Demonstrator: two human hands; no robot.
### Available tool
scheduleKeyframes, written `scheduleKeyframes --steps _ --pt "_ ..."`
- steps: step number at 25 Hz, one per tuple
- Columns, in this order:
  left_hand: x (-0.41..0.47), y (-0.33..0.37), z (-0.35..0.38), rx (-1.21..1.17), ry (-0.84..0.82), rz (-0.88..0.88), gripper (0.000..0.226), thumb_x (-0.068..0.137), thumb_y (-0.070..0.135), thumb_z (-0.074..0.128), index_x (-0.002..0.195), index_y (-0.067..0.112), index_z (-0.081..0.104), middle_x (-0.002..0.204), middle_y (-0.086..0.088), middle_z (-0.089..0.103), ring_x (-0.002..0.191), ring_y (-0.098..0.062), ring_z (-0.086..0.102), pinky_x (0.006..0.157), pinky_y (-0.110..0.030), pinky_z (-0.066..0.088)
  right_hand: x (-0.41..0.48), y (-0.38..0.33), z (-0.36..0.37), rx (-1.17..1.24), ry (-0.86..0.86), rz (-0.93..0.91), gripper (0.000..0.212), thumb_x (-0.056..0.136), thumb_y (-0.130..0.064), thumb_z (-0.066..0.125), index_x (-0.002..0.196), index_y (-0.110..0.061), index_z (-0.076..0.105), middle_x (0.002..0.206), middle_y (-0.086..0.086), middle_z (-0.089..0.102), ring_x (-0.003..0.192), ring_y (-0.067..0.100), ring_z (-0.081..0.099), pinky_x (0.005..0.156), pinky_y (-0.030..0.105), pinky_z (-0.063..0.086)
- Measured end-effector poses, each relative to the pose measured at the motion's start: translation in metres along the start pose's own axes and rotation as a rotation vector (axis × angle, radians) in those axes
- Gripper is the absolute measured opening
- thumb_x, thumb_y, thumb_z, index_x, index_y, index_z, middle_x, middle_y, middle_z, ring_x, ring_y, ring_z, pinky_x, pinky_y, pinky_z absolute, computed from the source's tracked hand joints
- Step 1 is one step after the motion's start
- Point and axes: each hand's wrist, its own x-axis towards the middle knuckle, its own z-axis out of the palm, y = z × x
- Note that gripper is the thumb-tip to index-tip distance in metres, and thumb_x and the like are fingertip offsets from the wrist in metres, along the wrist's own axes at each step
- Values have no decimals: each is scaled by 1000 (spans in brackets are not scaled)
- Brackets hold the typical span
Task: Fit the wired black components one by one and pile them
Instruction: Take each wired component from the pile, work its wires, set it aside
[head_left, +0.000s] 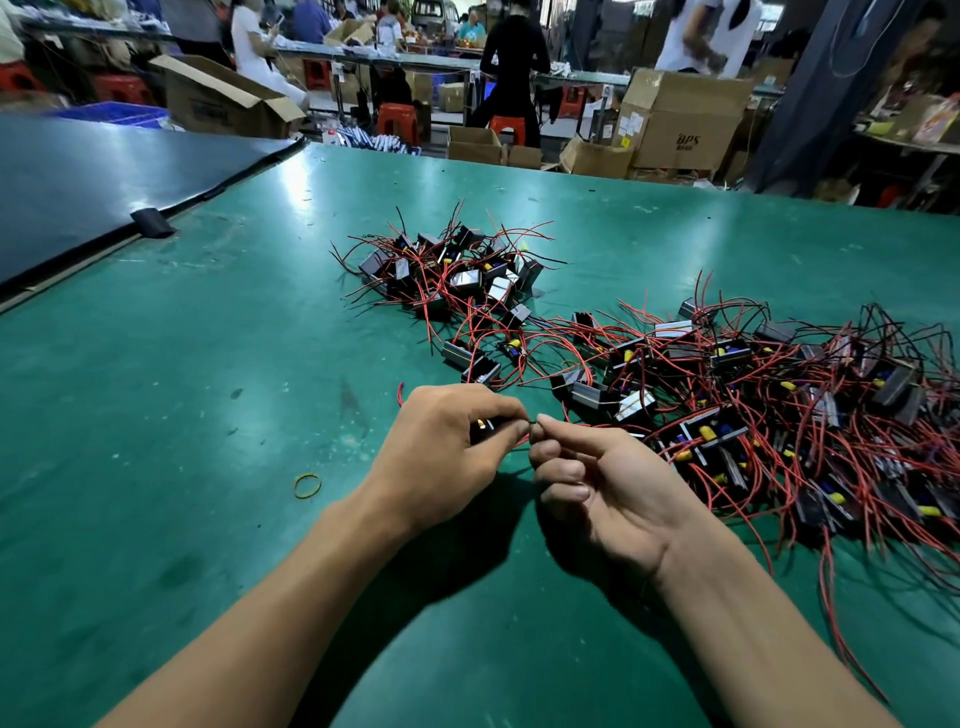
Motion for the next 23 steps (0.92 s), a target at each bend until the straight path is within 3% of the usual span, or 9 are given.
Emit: scheduleKeyframes --steps 4,6,8,11,14,16,18,20,23 --pt "-1 0 1 -53 57 -96 2 81 14 75 79 15 76 71 8 71 65 -6 62 63 -21 48 2 5 -16 -1095 261 -797 6 94 -16 68 96 -16 73 80 0 71 55 12 64 54 24 53" --pt "-1 -1 1 -53 49 -93 2 81 16 75 80 16 76 72 7 71 65 -7 63 63 -21 48 4 6 -23 -1349 238 -1119 16 88 -17 76 103 -16 75 91 -6 72 76 6 68 71 21 54" --pt "-1 -2 0 -47 32 -77 3 81 18 74 79 17 76 70 7 70 63 -7 60 61 -22 47 6 4 -26 -1463 195 -1264 15 87 -20 77 100 -12 76 93 -4 71 85 7 66 77 24 54" --pt "-1 -5 -1 -54 1 -68 4 81 18 74 78 19 75 67 6 67 60 -6 57 59 -22 45 4 2 -26 -1592 186 -1297 14 90 -24 73 98 -12 76 92 -4 70 83 11 65 75 29 53" --pt "-1 -6 -2 -52 -6 -46 3 81 17 75 79 19 75 67 4 67 60 -9 57 59 -31 47 2 6 -19 -1428 183 -1105 9 91 -23 72 83 -20 74 77 -11 67 68 4 59 63 21 46" --pt "0 -3 -3 -50 -2 -11 3 82 17 74 80 19 76 67 4 67 59 -9 56 58 -33 47 2 7 -8 -895 152 -669 20 89 -17 69 69 -19 69 65 -5 59 51 9 46 49 22 37" --pt "-1 2 -1 -68 5 -5 4 83 15 75 81 17 77 68 5 68 59 -7 58 58 -30 48 -2 3 1 -345 67 -250 13 77 -15 68 65 -10 66 60 1 50 41 8 35 37 19 28" --pt "-1 8 1 -160 71 -76 5 82 12 76 85 16 78 74 8 72 58 -3 60 57 -25 49 -8 0 4 -263 10 -231 13 71 -19 68 71 -7 64 60 0 50 39 6 35 35 17 28" --pt "3 15 -4 -221 393 -113 12 83 16 75 95 17 76 94 4 71 59 -7 60 59 -20 49 -17 -15 9 -291 -40 -545 12 76 -24 67 76 -12 63 66 0 56 46 9 47 43 20 40"
